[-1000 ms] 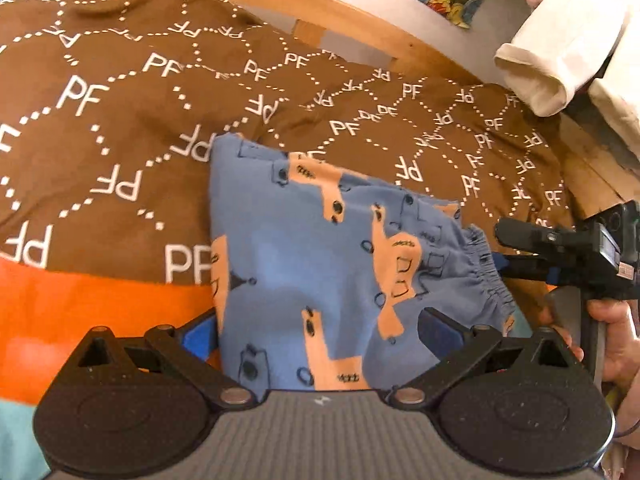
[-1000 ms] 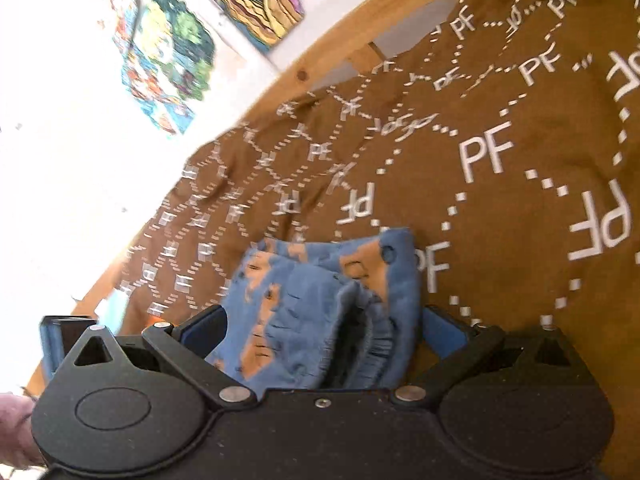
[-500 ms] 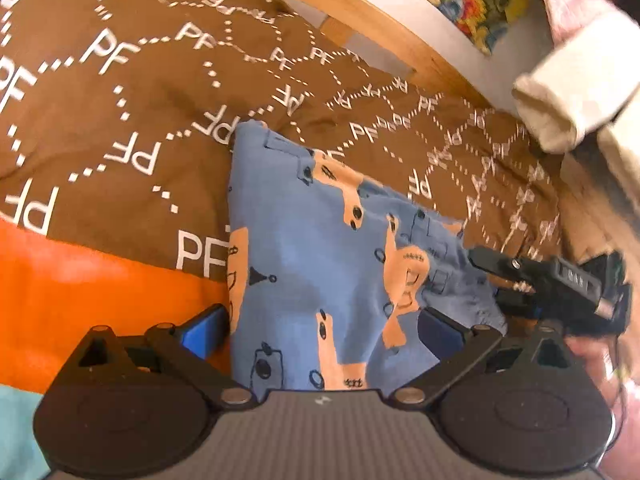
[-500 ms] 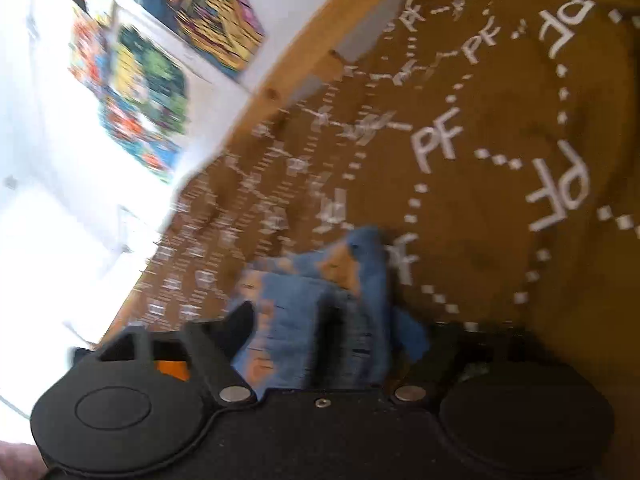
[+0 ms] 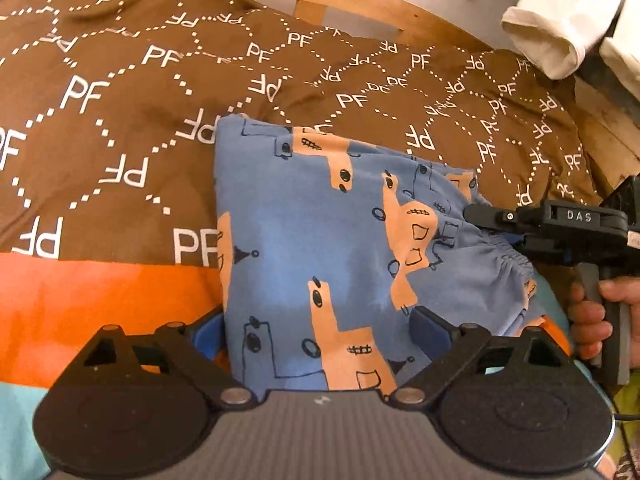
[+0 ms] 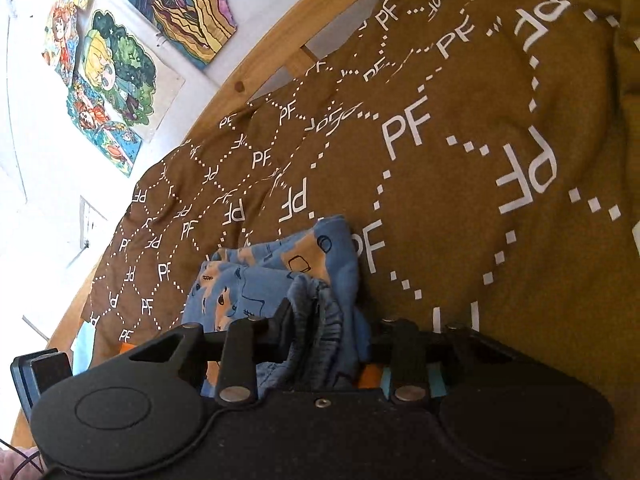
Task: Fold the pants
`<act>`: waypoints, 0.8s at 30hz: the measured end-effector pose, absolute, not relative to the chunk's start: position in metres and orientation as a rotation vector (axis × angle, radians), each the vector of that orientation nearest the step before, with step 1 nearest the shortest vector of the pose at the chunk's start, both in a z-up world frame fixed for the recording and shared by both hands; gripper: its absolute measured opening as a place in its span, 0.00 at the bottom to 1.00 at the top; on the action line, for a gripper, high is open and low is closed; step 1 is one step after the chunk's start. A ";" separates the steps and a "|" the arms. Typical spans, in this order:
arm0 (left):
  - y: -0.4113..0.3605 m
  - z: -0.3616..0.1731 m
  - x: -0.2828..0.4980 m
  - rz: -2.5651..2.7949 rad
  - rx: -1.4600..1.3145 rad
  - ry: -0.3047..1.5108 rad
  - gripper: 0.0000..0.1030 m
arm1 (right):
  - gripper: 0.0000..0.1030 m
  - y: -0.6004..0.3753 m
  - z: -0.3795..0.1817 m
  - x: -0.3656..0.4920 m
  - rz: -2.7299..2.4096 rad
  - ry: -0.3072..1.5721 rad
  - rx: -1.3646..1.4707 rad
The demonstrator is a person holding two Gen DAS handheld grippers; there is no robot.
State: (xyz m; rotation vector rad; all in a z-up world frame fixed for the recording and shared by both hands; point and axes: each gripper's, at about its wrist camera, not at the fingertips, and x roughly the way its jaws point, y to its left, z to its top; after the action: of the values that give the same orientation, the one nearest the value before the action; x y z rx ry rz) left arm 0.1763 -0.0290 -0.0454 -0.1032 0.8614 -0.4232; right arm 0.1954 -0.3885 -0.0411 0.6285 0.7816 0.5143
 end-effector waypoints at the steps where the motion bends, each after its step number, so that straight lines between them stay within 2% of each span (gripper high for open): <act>1: -0.027 -0.045 0.176 -0.422 -0.108 0.863 0.90 | 0.31 -0.388 -0.041 0.195 0.514 0.781 0.626; 14: -0.028 -0.044 0.178 -0.341 -0.106 0.856 0.71 | 0.31 -0.381 -0.039 0.192 0.506 0.765 0.571; 24: -0.030 -0.041 0.179 -0.297 -0.124 0.889 0.64 | 0.31 -0.379 -0.039 0.191 0.504 0.755 0.554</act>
State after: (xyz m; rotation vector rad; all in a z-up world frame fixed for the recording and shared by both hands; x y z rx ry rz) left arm 0.1792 -0.0299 -0.0414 -0.1237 0.8886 -0.2974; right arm 0.1910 -0.3794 -0.0386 0.5543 0.7555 0.5035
